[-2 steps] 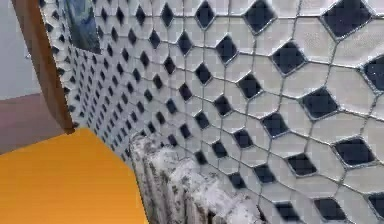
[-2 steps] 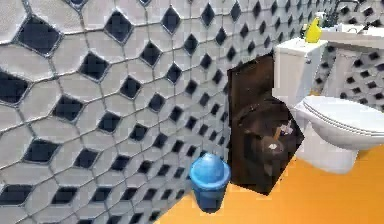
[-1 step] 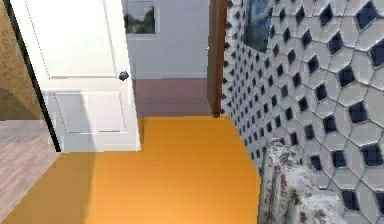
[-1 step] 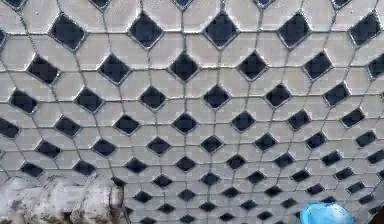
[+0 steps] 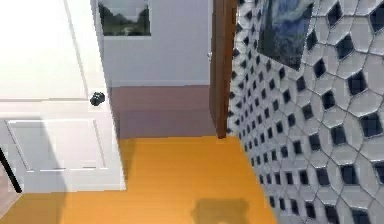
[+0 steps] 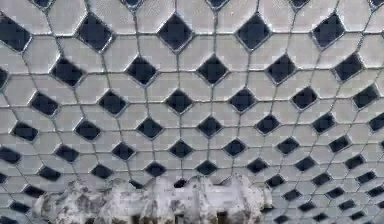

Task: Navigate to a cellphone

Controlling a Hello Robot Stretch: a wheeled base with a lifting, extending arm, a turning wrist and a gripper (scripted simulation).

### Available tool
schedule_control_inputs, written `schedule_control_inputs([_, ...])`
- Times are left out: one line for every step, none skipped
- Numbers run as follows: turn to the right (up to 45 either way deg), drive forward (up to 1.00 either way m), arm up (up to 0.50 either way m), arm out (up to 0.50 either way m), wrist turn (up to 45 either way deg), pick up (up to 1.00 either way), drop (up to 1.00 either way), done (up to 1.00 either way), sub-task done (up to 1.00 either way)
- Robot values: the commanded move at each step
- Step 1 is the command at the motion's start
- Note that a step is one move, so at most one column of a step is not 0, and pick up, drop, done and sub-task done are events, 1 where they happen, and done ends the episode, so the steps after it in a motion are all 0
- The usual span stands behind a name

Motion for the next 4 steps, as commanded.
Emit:
schedule_control_inputs([-45.0, 0.00, 0.00, 0.00, 0.0, 0.00, 0.00, 0.00, 0.00])
schedule_control_inputs([-18.0, 0.00, 0.00, 0.00, 0.0, 0.00, 0.00, 0.00, 0.00])
schedule_control_inputs([0.0, 0.35, 0.00, 0.00, 0.0, 0.00, 0.00, 0.00, 0.00])
schedule_control_inputs([-30.0, 0.00, 0.00, 0.00, 0.0, 0.00, 0.00, 0.00, 0.00])
